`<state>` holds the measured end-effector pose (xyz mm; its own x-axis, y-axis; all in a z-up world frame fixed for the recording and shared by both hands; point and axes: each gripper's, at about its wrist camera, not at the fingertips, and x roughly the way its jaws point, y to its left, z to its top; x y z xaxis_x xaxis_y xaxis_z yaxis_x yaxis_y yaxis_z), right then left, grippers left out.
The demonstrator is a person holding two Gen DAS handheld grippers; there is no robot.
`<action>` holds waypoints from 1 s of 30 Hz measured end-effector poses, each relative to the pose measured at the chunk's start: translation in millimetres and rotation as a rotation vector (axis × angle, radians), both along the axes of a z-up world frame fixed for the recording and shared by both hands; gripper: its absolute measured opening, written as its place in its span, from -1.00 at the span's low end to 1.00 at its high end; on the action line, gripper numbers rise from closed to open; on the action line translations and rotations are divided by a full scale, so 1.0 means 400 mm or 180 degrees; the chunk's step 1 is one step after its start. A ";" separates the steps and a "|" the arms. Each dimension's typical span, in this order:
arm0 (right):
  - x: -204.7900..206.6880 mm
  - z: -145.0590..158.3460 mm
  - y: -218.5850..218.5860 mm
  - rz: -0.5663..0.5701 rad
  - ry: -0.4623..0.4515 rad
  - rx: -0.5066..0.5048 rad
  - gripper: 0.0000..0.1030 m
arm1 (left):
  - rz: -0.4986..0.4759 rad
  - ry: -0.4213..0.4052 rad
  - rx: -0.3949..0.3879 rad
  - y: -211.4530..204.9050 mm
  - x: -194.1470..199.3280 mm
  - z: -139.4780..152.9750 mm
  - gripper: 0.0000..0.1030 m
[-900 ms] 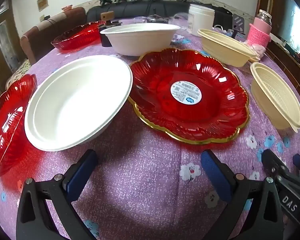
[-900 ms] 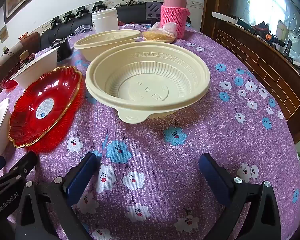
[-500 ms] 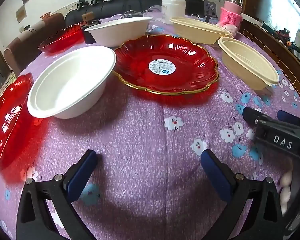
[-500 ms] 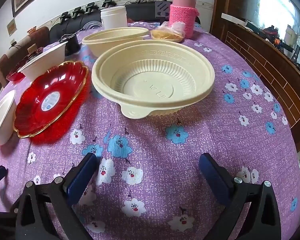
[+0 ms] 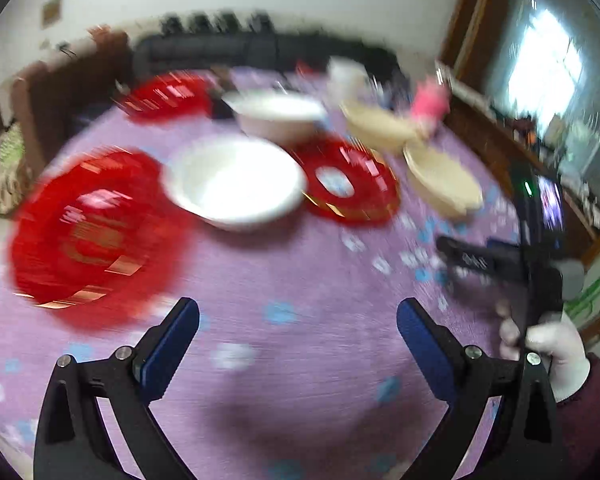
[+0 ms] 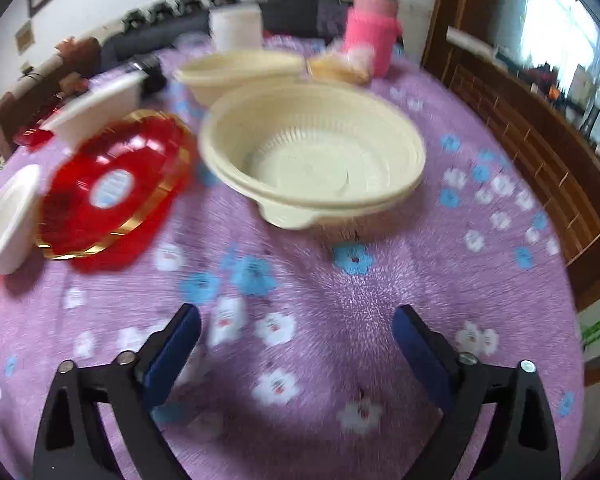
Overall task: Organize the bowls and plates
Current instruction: 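Move both grippers toward the large red scalloped plate with gold text, then grasp the large red plate rim with the right gripper while the left gripper grasps it too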
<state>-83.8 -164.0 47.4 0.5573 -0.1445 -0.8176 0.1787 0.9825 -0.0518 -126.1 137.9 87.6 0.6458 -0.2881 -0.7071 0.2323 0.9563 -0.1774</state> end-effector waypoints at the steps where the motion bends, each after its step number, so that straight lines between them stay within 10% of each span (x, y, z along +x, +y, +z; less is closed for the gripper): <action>1: -0.022 0.035 0.022 0.0057 -0.0130 0.0010 0.89 | 0.0053 -0.0113 -0.0058 0.049 -0.010 0.028 0.94; 7: -0.097 0.211 0.202 0.0755 -0.0765 0.0559 0.90 | 0.0537 -0.0425 -0.0139 0.313 -0.011 0.108 0.94; 11: -0.044 0.191 0.345 0.1196 -0.0420 0.0941 0.85 | 0.0895 -0.0191 0.0055 0.438 0.022 0.100 0.94; 15: 0.007 0.123 0.507 0.1513 -0.0016 0.1245 0.44 | 0.1074 0.0068 -0.0138 0.550 0.070 0.073 0.90; 21: 0.085 0.038 0.635 0.1507 0.0280 0.1480 0.39 | 0.1173 0.0470 -0.0471 0.619 0.198 -0.011 0.67; 27: 0.155 -0.035 0.687 0.1272 0.0518 0.1532 -0.20 | 0.1064 0.0672 -0.0430 0.590 0.312 -0.098 0.21; 30: 0.166 -0.015 0.692 0.1238 0.0467 0.1545 -0.50 | 0.1062 0.0839 -0.0247 0.568 0.350 -0.145 -0.59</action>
